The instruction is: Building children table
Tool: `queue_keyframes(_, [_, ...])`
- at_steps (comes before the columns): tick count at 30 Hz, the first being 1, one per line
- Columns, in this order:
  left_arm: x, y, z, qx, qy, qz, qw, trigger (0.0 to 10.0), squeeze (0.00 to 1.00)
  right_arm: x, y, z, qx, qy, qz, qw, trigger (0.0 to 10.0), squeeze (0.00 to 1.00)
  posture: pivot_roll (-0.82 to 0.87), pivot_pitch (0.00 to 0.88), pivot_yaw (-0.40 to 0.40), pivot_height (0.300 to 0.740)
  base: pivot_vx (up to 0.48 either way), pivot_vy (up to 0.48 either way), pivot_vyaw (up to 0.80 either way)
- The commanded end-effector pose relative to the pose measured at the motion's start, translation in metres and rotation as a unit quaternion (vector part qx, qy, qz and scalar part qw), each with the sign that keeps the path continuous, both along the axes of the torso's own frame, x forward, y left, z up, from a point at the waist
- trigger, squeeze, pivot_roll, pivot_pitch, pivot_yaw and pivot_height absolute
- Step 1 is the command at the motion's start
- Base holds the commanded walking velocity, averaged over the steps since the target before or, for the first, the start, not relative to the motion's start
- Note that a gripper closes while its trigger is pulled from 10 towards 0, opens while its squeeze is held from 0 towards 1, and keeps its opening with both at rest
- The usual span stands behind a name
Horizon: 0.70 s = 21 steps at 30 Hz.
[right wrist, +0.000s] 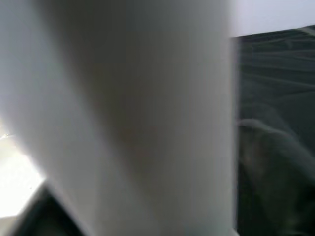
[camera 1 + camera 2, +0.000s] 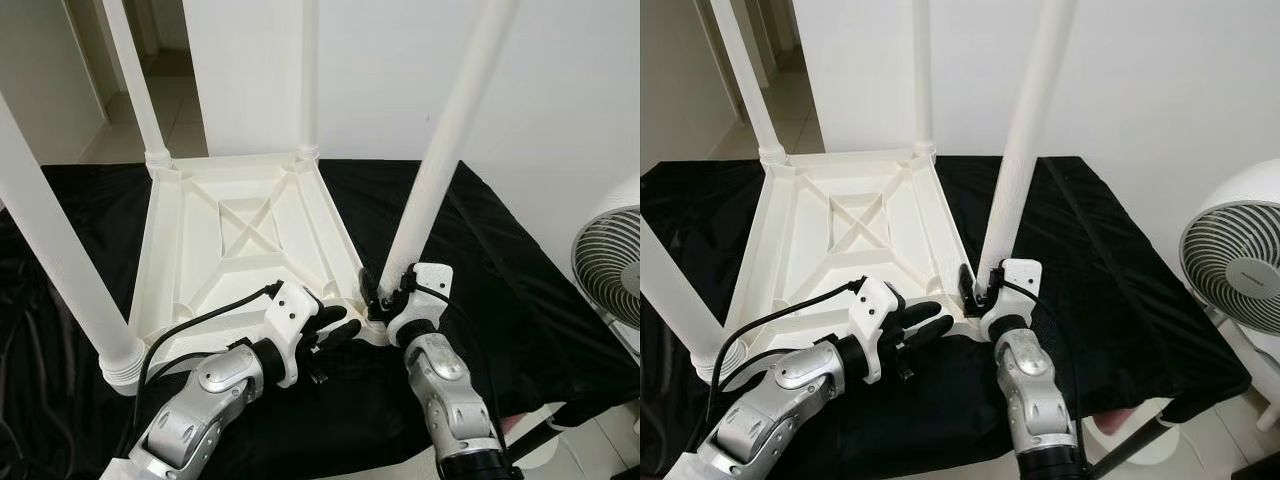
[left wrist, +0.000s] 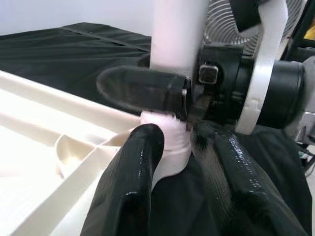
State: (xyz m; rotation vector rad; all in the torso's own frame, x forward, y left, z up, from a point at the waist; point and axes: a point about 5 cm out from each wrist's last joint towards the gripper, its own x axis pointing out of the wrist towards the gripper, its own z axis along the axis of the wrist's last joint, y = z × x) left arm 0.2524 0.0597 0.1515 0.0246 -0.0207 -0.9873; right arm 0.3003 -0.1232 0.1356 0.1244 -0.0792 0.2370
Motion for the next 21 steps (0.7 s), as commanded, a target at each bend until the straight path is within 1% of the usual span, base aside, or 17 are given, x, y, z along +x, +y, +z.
queue_keyframes(1, [-0.002,-0.004,0.002,0.001,-0.006,-0.034,0.999,10.0,0.0,0.0,-0.003,-0.002,0.002,0.006,0.022,1.0,10.0,1.0,-0.01,0.006,0.002,0.74,0.0,0.0,0.0])
queue_keyframes(2, [-0.002,-0.004,0.002,0.001,-0.007,-0.034,0.999,10.0,0.0,-0.001,-0.003,-0.002,0.001,0.005,0.037,0.999,10.0,1.0,-0.01,0.006,0.002,0.74,0.0,0.0,0.0])
queue_keyframes(3, [-0.002,-0.005,0.002,0.001,-0.007,-0.035,0.999,10.0,0.0,-0.003,-0.004,0.0,-0.011,0.001,0.061,0.998,10.0,0.0,-0.01,0.003,0.003,0.74,0.0,0.0,0.0])
queue_keyframes(4, [-0.002,-0.005,0.002,0.001,-0.007,-0.035,0.999,10.0,0.0,-0.003,-0.004,0.0,-0.011,0.001,0.061,0.998,10.0,0.0,-0.01,0.003,0.003,0.74,0.0,0.0,0.0])
queue_keyframes(5, [-0.003,-0.005,0.002,0.0,-0.007,-0.037,0.999,10.0,0.0,-0.006,-0.013,0.0,-0.057,-0.006,0.128,0.99,10.0,0.0,-0.01,0.001,0.006,0.74,0.0,0.0,0.0])
queue_keyframes(6, [-0.003,-0.005,0.002,0.0,-0.007,-0.039,0.999,10.0,0.0,-0.008,-0.018,0.0,-0.075,-0.007,0.156,0.985,10.0,0.0,-0.01,0.001,0.006,0.74,0.0,0.0,0.0])
queue_keyframes(8, [-0.003,-0.005,0.002,0.0,-0.007,-0.039,0.999,10.0,0.0,-0.008,-0.018,0.0,-0.075,-0.007,0.156,0.985,10.0,0.0,-0.01,0.001,0.006,0.74,0.0,0.0,0.0])
queue_keyframes(9, [-0.003,-0.005,0.002,0.0,-0.007,-0.039,0.999,10.0,0.0,-0.008,-0.023,-0.001,-0.083,-0.004,0.176,0.981,10.0,0.0,-0.02,0.0,0.009,0.74,0.0,0.0,0.0])
queue_keyframes(10, [-0.003,-0.005,0.002,0.0,-0.007,-0.039,0.999,10.0,0.0,-0.008,-0.023,-0.001,-0.083,-0.004,0.176,0.981,10.0,0.0,-0.02,0.0,0.009,0.74,0.0,0.0,0.0])
queue_keyframes(12, [-0.003,-0.005,0.002,0.001,-0.006,-0.042,0.999,10.0,0.0,-0.006,-0.031,-0.003,-0.101,-0.001,0.217,0.971,10.0,0.0,-0.03,0.0,0.015,0.74,0.0,0.0,0.0])
queue_keyframes(13, [-0.003,-0.005,0.002,0.001,-0.006,-0.042,0.999,10.0,0.0,-0.006,-0.031,-0.003,-0.101,-0.001,0.217,0.971,10.0,0.0,-0.03,0.0,0.015,0.74,0.0,0.0,0.0])
queue_keyframes(16, [-0.002,-0.008,0.002,0.0,-0.006,-0.047,0.999,10.0,0.0,-0.001,-0.033,-0.008,-0.118,0.01,0.256,0.959,10.0,0.0,-0.03,0.0,0.013,0.74,0.0,0.0,0.0])
queue_keyframes(19, [-0.002,-0.008,0.002,0.0,-0.006,-0.047,0.999,10.0,0.0,-0.001,-0.033,-0.008,-0.118,0.01,0.256,0.959,10.0,0.0,-0.03,0.0,0.013,0.74,0.0,0.0,0.0])
queue_keyframes(20, [-0.003,-0.009,0.002,-0.001,-0.005,-0.05,0.999,10.0,0.0,0.001,-0.032,-0.009,-0.127,0.009,0.264,0.956,10.0,0.0,-0.03,0.0,0.012,0.74,0.0,0.0,0.0])
queue_keyframes(21, [-0.003,-0.009,0.002,-0.001,-0.005,-0.05,0.999,10.0,0.0,0.001,-0.032,-0.009,-0.127,0.009,0.264,0.956,10.0,0.0,-0.03,0.0,0.012,0.74,0.0,0.0,0.0])
